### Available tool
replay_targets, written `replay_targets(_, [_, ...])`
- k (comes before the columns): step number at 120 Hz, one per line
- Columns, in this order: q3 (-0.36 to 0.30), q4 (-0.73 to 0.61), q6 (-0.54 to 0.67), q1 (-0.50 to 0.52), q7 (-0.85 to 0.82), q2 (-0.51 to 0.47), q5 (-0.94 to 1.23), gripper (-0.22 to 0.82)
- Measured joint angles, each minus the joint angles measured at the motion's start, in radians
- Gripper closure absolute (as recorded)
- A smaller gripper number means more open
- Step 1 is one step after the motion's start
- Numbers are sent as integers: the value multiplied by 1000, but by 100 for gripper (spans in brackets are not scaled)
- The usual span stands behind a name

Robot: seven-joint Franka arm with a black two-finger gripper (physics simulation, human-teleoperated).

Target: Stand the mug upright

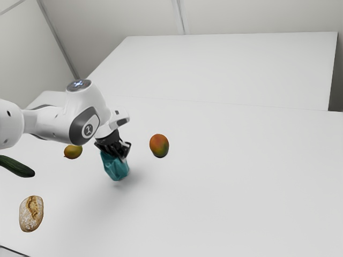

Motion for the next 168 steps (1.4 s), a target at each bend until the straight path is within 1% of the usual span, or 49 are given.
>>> replay_targets(36, [0, 1, -6, -8, -13, -47, -12, 48])
replay_targets(56, [0, 2, -16, -14, -17, -88, -13, 43])
replay_targets(73, [-3, 4, -38, -24, -18, -126, -19, 40])
replay_targets(85, [-6, 11, -69, -29, -18, -148, -36, 34])
replay_targets(103, [-11, 75, -152, -30, -17, -150, -56, 19])
replay_targets(119, [-12, 164, -249, -34, -17, -130, -70, 12])
replay_targets(140, [-19, 301, -393, -34, -20, -93, -77, 7])
replay_targets(168, [-20, 489, -571, -34, -24, -22, -79, 4])
